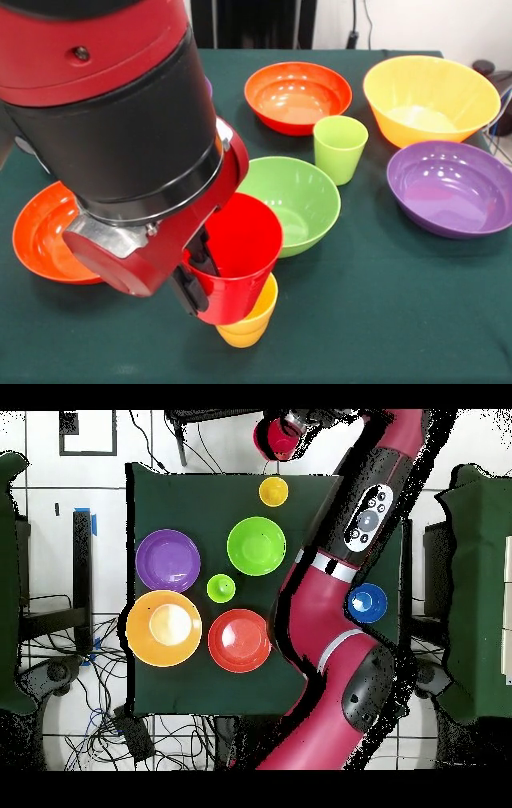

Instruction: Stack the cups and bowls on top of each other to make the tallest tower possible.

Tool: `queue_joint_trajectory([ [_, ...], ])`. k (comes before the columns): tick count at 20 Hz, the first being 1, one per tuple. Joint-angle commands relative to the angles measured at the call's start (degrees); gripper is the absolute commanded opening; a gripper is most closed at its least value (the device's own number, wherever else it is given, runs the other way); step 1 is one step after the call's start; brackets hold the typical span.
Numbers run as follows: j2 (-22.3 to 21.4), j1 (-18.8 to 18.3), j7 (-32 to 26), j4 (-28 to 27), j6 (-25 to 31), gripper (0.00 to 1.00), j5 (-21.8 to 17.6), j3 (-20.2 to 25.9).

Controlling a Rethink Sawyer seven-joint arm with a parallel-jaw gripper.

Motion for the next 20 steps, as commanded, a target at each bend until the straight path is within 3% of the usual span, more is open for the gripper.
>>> queue_joint_trajectory([
  [1,1.93,-0.58,-6.13,-3.97,6.59,0.0,0.26,-10.43],
  [20,2.08,-1.03,-0.14,-1.31,6.05,0.0,11.33,-18.18],
])
